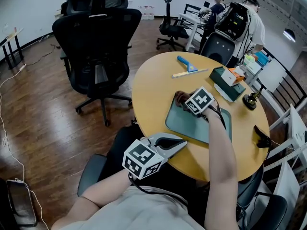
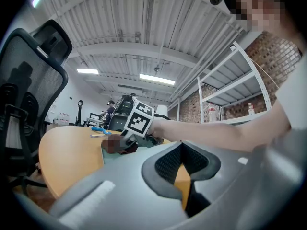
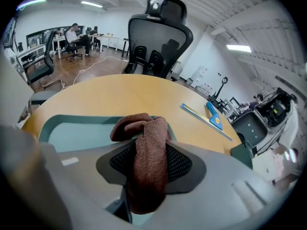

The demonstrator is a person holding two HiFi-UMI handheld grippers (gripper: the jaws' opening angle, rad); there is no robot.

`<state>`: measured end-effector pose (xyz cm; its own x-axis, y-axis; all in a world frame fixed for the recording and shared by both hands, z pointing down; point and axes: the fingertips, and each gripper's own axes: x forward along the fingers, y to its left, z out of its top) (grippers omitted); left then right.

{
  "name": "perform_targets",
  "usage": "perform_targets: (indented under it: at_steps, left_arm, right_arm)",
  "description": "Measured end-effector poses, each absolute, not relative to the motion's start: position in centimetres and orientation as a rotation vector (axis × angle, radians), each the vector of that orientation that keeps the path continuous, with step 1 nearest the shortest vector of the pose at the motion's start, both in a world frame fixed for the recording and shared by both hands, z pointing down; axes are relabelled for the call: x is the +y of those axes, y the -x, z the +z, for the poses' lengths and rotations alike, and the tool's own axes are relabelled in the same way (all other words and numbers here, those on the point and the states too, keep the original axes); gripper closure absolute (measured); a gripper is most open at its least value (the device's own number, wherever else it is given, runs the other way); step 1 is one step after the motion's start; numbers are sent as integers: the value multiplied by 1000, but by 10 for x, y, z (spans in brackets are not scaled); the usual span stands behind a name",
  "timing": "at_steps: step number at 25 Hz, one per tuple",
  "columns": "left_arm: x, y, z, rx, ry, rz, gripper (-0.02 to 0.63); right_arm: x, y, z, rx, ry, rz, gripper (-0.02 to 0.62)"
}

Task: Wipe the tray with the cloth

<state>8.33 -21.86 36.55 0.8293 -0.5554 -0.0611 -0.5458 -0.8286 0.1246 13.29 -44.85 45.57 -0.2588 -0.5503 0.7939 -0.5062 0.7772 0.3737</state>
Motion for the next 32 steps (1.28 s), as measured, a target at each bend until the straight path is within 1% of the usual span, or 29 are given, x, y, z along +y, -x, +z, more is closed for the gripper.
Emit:
perform_targets:
  at_steps: [14,26,32]
  left_arm:
    - [-213,-99,359,-797,-2930,-153,606]
    - [-215,-113,356,-713,-2932,-159,606]
    - [-216,-119,355,-695,-2938,-155,606]
  right_arm:
    - [-436,-244,456,-1864,-1016,110,436]
    - [-418,-350,456,-1708,-1227,174,434]
    - [-413,-373,455,-1699,-1299,171,436]
